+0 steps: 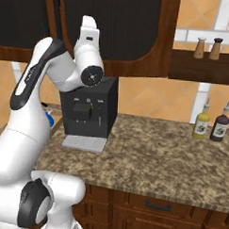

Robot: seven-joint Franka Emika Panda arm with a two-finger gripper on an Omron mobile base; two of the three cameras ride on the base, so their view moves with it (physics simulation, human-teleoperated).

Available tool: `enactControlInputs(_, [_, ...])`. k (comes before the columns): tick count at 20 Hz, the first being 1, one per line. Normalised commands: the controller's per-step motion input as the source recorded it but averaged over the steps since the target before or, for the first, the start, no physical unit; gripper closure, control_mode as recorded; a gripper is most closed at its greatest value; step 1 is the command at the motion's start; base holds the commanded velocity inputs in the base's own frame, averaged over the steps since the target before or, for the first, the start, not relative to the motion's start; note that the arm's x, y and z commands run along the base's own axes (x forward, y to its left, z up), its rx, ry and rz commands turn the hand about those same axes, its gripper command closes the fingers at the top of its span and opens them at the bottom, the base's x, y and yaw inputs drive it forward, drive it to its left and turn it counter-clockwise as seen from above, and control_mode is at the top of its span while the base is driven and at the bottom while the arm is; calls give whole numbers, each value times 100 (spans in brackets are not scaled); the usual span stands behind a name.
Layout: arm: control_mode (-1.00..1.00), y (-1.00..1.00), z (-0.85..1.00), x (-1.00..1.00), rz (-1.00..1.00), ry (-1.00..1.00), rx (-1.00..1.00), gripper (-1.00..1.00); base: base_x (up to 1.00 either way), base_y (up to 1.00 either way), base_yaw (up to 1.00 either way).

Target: Pick the kettle from the counter and place it on the tray. Then pick the mug from the cabinet and place it on the tray. Then close the cabinet doors.

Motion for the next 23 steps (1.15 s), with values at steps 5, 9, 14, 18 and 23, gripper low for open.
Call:
enactControlInputs(5, [-100,24,-14,100,-15,23,0,100,0,0,0])
enactControlInputs(9, [-100,13,-20,100,-10,22,0,100,0,0,0])
enactControlInputs(14, [-100,1,-32,100,-4,15,0,100,0,0,0])
enactControlInputs(18, [-100,4,-53,100,-6,5,0,100,0,0,0])
enactControlInputs(23, [-100,7,-73,95,-7,2,-3,100,0,0,0])
